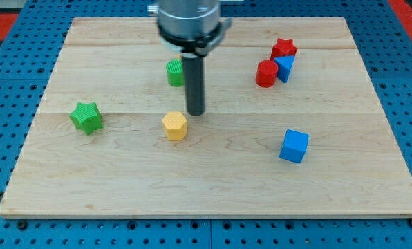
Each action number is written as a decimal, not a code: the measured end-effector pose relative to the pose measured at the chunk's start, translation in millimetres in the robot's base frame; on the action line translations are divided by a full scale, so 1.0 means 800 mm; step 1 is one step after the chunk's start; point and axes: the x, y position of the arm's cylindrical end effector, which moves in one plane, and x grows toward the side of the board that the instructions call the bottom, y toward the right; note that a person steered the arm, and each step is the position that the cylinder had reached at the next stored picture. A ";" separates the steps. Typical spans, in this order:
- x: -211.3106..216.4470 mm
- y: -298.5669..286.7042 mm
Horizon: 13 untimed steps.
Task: Push the yellow hexagon towards the green star
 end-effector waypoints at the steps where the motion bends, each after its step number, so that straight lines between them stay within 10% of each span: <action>1: 0.021 0.006; 8: 0.111 -0.057; 13: 0.046 -0.071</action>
